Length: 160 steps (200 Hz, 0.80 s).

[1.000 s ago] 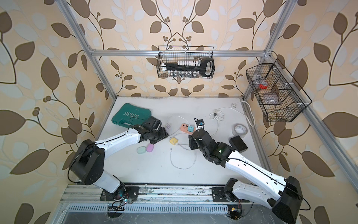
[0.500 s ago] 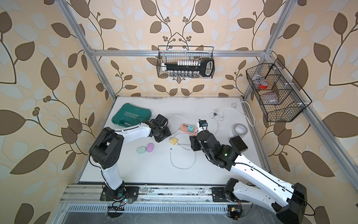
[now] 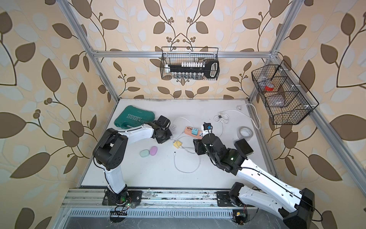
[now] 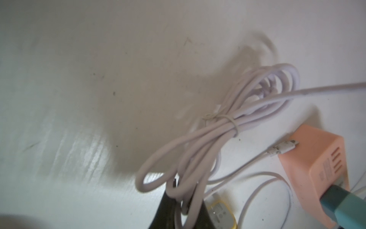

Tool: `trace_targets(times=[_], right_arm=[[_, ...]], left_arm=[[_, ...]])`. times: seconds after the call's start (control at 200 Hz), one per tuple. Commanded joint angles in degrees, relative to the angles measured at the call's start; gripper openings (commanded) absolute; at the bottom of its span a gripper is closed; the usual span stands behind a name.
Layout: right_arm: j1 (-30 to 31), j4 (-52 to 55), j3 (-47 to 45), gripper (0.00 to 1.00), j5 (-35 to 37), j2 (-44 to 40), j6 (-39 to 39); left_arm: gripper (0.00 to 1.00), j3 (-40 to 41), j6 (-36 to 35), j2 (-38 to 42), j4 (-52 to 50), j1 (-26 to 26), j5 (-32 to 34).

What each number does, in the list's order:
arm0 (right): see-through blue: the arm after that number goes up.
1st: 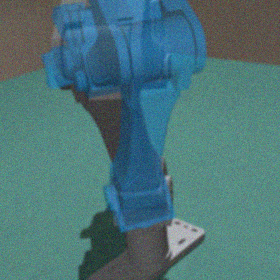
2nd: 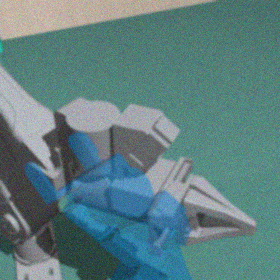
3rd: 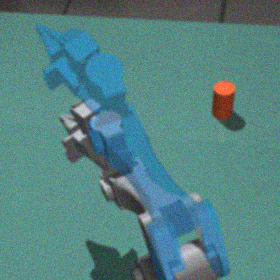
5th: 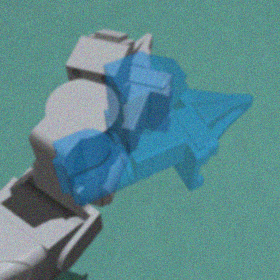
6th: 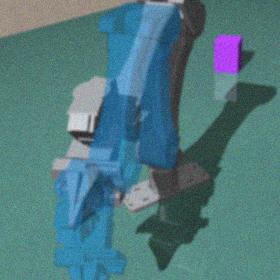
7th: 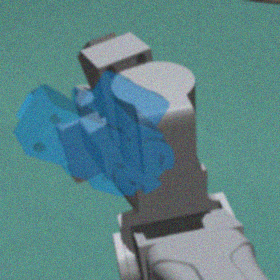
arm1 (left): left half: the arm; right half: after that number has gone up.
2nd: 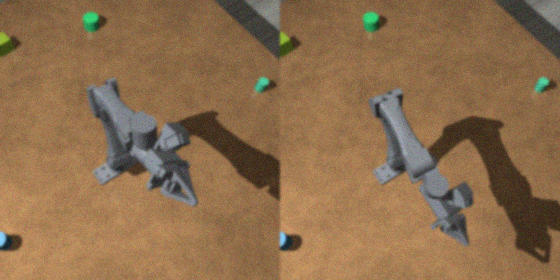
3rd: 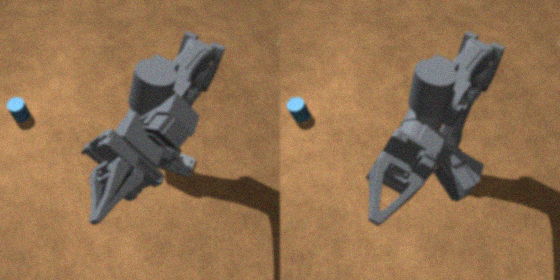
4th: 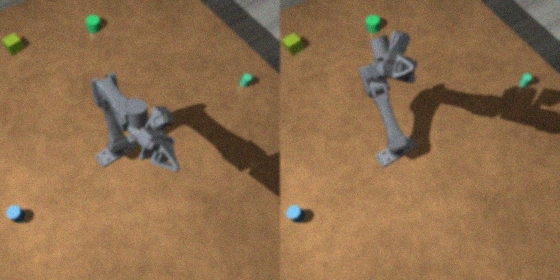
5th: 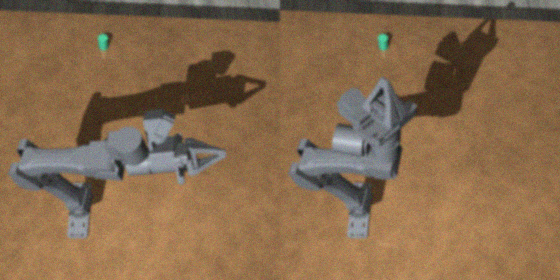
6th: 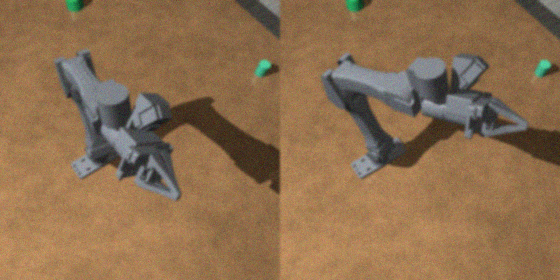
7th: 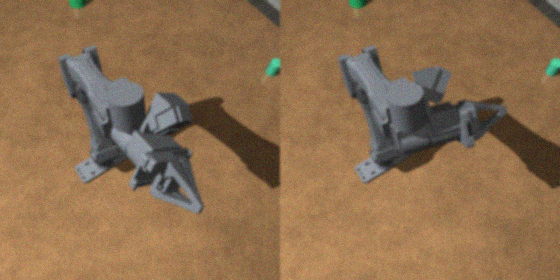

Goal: Charge the bluetooth headset
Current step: Pick up the charging cable from the center of the board.

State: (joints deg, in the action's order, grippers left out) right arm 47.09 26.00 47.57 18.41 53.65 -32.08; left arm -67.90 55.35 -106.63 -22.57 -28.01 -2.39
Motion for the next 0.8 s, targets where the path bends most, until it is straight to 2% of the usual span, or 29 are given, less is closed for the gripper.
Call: trace_targets(times=[0.0,0.17,0.415,0.62,0.795], right_arm=[[0.25,0.12,-0.55,0.57,-0.96,0.14,-0.04],[0.35,0.01,-0.58,0.57,-1.64,0.45,0.11],[0.35,-0.52,-0.15,0.58,-4.18,1.14,2.33],[0.34,-1.32,2.42,0.64,-11.86,3.67,7.67],[0.22,-2.13,5.9,0.66,-20.92,8.03,11.76]], left_arm=[[0.07,-2.01,-2.18,3.02,-2.71,1.08,2.17],[0.0,-3.77,-5.72,6.84,-6.32,3.49,2.55],[0.0,-9.64,-14.57,11.79,-13.51,6.34,2.72],[0.0,-16.65,-22.79,12.43,-20.56,6.74,0.19],[0.0,-21.9,-29.18,12.28,-26.15,6.74,-4.93]])
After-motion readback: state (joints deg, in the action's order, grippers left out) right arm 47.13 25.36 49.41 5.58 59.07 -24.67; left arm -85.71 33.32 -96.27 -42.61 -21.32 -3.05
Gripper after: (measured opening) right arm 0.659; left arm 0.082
